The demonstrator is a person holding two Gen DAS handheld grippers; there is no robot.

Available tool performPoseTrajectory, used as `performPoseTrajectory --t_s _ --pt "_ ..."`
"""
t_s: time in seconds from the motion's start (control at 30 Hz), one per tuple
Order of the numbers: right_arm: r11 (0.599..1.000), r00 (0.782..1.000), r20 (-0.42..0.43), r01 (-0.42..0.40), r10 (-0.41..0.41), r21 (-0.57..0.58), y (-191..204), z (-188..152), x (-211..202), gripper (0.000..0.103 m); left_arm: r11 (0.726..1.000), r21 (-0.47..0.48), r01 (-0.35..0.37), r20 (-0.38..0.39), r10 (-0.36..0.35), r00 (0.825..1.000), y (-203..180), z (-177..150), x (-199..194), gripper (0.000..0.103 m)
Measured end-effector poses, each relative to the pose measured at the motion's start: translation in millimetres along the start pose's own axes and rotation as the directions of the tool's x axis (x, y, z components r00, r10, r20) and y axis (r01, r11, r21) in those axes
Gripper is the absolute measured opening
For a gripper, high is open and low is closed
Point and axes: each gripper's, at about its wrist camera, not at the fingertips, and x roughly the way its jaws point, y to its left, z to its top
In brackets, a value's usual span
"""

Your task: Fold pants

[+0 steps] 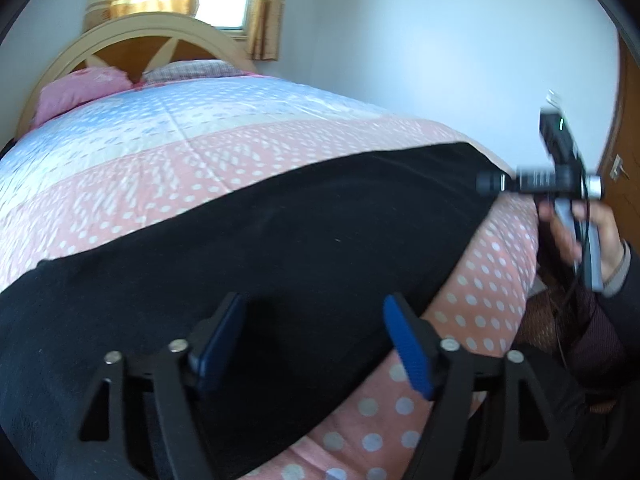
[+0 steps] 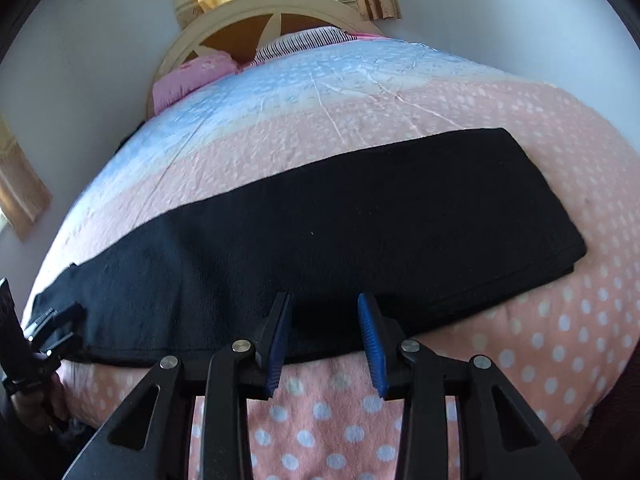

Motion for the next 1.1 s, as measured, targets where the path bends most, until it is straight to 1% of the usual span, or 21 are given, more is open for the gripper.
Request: performPoseTrajectory --t_s 0.03,0.1,0.2,0.23,0.3,0.37,0.4,0.43,0.47,0.53,0.7,0.87,0.9,0.93,1.03,1.1 --pt "1.000 1.000 0.006 0.004 -0.004 0.010 2.3 2.0 -5.0 0.036 1.000 -0.007 -0.003 0.000 0.003 1.000 0.6 0.0 0.3 0.077" --pt "1.000 0.999 0.047 -0.024 0.024 0.010 12.7 3.0 -15.0 0.036 1.000 -0.012 -0.015 -0.003 0.015 1.000 1.0 0.2 1.6 0.077" --pt "0.995 0.995 0.072 -0.068 0.074 -0.079 43.9 1.7 -22.1 0.039 0.999 0.002 -0.033 -0.015 0.033 0.999 -1.5 0.7 5.3 0.078" --pt "0.989 0.993 0.071 -0.090 0.098 -0.115 57.9 -0.2 -21.5 0.042 0.999 0.008 -0.035 -0.017 0.036 0.999 -2.2 0.8 5.6 0.079" --pt "0.979 0.990 0.052 -0.120 0.130 -0.166 78.5 -4.4 -15.5 0.043 0.999 0.014 -0.037 -0.023 0.037 0.999 -2.4 0.7 7.0 0.080" --pt "0.974 0.992 0.027 -0.119 0.127 -0.195 89.9 -12.3 -5.2 0.043 0.999 0.016 -0.038 -0.025 0.038 0.999 -1.4 1.0 7.8 0.081" --pt "0.972 0.992 0.001 -0.123 0.125 -0.202 93.2 -16.0 2.2 0.043 0.999 0.016 -0.038 -0.025 0.039 0.999 -0.7 0.1 7.2 0.081" --pt "0.971 0.992 -0.046 -0.122 0.115 -0.207 95.6 -21.6 12.7 0.044 0.999 0.015 -0.041 -0.026 0.042 0.999 -0.6 0.1 7.3 0.081" --pt "0.967 0.995 -0.036 -0.104 0.098 -0.232 98.5 -30.5 10.6 0.044 0.999 0.015 -0.044 -0.027 0.045 0.999 -0.7 0.3 7.6 0.082" --pt "0.954 0.998 -0.018 -0.066 0.064 -0.294 106.0 -36.2 7.1 0.044 0.999 0.018 -0.049 -0.029 0.049 0.998 -1.4 0.9 8.7 0.083" --pt "0.960 0.996 -0.024 -0.086 0.082 -0.266 99.1 -36.8 3.2 0.044 0.998 0.026 -0.056 -0.035 0.057 0.998 -3.0 1.9 10.5 0.085" --pt "0.960 0.998 -0.039 -0.056 0.047 -0.273 105.9 -31.7 2.1 0.044 0.997 0.007 -0.082 -0.027 0.082 0.996 -1.1 2.3 5.2 0.085" --pt "0.965 0.998 -0.039 -0.064 0.056 -0.256 105.7 -29.9 -1.0 0.044 0.996 -0.005 -0.089 -0.022 0.089 0.996 0.6 2.4 1.7 0.085" --pt "0.967 0.996 -0.035 -0.090 0.084 -0.238 107.1 -25.8 -6.7 0.044 0.996 -0.016 -0.092 -0.016 0.092 0.996 2.5 2.0 -1.7 0.085" --pt "0.952 0.990 -0.003 -0.137 0.141 -0.275 125.9 -9.5 -15.0 0.044 0.992 -0.040 -0.119 0.022 0.120 0.993 11.6 0.0 -21.3 0.085" --pt "0.936 0.983 -0.020 -0.180 0.183 -0.301 144.3 3.2 -12.3 0.044 0.983 -0.036 -0.178 0.061 0.180 0.982 20.6 -3.1 -37.5 0.090"
